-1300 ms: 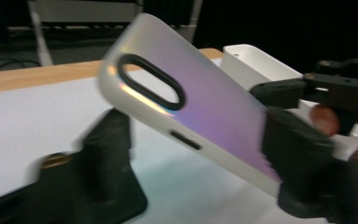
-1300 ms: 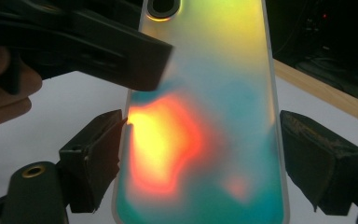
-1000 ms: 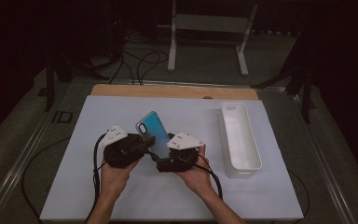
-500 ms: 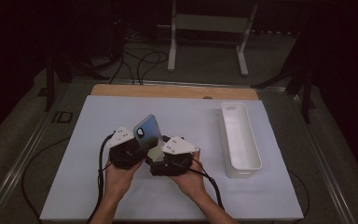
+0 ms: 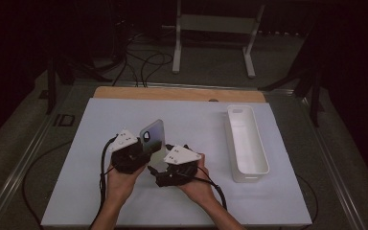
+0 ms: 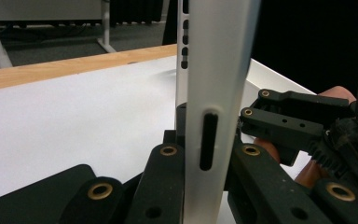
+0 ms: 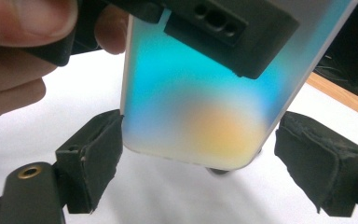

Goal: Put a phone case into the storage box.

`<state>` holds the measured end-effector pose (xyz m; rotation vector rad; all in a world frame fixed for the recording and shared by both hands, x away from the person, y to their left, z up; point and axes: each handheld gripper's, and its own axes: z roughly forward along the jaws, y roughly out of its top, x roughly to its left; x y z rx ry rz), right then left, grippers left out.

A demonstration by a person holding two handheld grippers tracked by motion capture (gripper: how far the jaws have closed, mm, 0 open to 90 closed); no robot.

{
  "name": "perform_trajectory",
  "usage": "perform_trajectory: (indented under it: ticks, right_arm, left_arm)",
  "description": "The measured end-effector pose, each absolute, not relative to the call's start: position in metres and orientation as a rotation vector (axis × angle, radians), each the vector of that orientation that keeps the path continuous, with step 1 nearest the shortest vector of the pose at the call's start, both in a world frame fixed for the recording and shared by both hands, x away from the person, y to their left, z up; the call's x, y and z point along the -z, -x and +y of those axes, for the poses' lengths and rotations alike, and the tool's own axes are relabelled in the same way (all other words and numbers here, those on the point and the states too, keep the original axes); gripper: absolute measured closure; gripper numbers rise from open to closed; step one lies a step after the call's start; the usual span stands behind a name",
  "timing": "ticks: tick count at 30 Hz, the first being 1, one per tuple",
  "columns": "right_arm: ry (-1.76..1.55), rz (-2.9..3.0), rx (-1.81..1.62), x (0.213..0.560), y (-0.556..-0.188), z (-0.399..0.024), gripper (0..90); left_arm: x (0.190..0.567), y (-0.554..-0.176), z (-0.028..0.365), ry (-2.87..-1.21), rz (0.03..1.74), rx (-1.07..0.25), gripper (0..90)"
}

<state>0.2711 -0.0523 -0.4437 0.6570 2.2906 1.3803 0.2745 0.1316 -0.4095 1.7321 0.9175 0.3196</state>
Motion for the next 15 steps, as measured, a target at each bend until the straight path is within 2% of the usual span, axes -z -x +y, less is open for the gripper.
perform_trajectory:
  ticks: [7,15]
  right_arm:
    - [-0.623,2.317,-1.366,0.442,-0.271,-0.055,17.8]
    - [-0.687,2.305,-1.389,0.436,-0.281,-0.077,17.6]
  left_arm:
    - [0.409,-0.273,0.131,-1.736,0.908,-0.327,86.0]
    - [0.408,-0.273,0.134,-1.729,0.915,-0.354,86.0]
